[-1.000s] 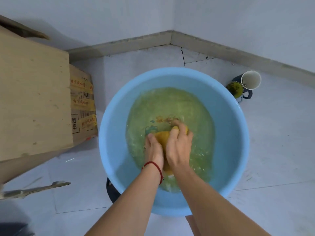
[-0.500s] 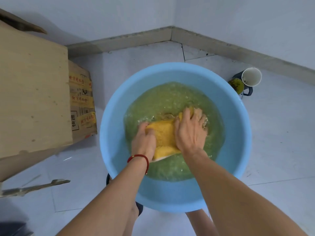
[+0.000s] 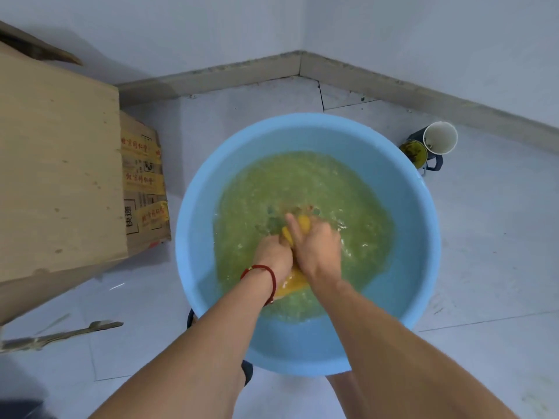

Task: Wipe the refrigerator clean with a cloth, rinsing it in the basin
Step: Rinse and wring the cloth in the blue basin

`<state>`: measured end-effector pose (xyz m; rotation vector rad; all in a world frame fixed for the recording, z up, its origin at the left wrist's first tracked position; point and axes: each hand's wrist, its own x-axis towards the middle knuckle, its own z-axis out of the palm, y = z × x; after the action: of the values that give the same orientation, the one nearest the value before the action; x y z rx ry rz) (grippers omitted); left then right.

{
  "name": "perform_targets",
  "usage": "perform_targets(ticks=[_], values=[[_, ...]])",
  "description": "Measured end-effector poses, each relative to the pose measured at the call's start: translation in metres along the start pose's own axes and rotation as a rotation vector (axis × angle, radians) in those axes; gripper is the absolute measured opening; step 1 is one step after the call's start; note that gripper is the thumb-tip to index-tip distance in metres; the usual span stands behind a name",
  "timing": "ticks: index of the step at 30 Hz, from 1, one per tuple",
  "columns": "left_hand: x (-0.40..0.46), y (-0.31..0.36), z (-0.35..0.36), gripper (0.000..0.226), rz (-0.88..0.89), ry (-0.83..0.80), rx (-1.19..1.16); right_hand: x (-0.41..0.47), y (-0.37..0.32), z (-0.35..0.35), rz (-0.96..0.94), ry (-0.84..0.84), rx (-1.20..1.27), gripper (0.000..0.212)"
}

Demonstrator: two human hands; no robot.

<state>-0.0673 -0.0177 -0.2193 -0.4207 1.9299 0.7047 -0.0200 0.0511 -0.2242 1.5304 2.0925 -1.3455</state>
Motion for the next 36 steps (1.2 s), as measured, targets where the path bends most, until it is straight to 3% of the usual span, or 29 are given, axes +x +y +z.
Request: perform_targets(ticks=[3, 7, 8, 10, 13, 14, 16, 19, 22, 25, 26, 28, 30, 32, 34, 36], values=[[-0.008, -0.004, -0.004, 0.032, 0.095, 0.011, -0.018, 0.02, 0.0, -0.007, -0.137, 0.05, -0.343, 0.046], [-0.007, -0.019, -0.013, 0.038, 0.038, 0.257, -0.058, 0.026, 0.005, -0.013, -0.113, 0.279, -0.61, 0.033], [-0.005, -0.02, -0.013, 0.044, -0.04, 0.242, -0.147, 0.024, 0.007, -0.011, -0.07, 0.304, -0.566, 0.035], [-0.002, -0.018, -0.007, 0.055, -0.216, 0.148, -0.367, 0.013, 0.004, -0.004, 0.015, 0.229, -0.235, 0.042], [0.011, -0.012, 0.008, 0.079, -0.274, 0.045, -0.518, -0.011, -0.012, 0.001, 0.154, 0.015, 0.307, 0.051], [0.013, -0.006, 0.01, 0.084, -0.282, 0.024, -0.518, -0.017, -0.018, -0.001, 0.179, -0.017, 0.399, 0.045], [0.016, 0.0, 0.01, 0.067, -0.235, 0.008, -0.534, -0.024, -0.021, -0.001, 0.168, -0.027, 0.41, 0.025], [0.014, -0.003, 0.004, 0.035, -0.126, 0.023, -0.42, -0.014, -0.015, -0.004, 0.022, -0.011, 0.131, 0.043], [-0.002, -0.014, 0.003, 0.035, 0.028, 0.085, -0.138, 0.01, -0.006, -0.013, -0.142, -0.043, -0.397, 0.053], [-0.014, -0.024, -0.004, 0.036, 0.128, 0.183, -0.138, 0.024, -0.002, -0.018, -0.225, 0.097, -0.601, 0.041], [-0.011, -0.027, -0.006, 0.033, 0.119, 0.247, -0.151, 0.023, 0.0, -0.018, -0.207, 0.163, -0.643, 0.036], [-0.005, -0.027, -0.007, 0.029, -0.065, 0.27, -0.306, 0.017, 0.003, -0.01, -0.097, 0.25, -0.684, 0.036], [0.0, -0.021, -0.003, 0.044, -0.215, 0.198, -0.499, 0.006, 0.002, -0.001, -0.034, 0.18, -0.52, 0.038], [0.008, -0.017, 0.003, 0.053, -0.191, 0.146, -0.586, -0.006, -0.008, 0.008, -0.061, 0.008, -0.185, 0.037], [0.014, -0.01, 0.007, 0.049, -0.172, 0.072, -0.677, -0.021, -0.022, 0.008, -0.009, -0.09, 0.102, 0.032], [0.011, -0.005, 0.004, 0.036, -0.157, 0.036, -0.642, -0.031, -0.033, 0.003, 0.034, -0.075, 0.197, 0.024]])
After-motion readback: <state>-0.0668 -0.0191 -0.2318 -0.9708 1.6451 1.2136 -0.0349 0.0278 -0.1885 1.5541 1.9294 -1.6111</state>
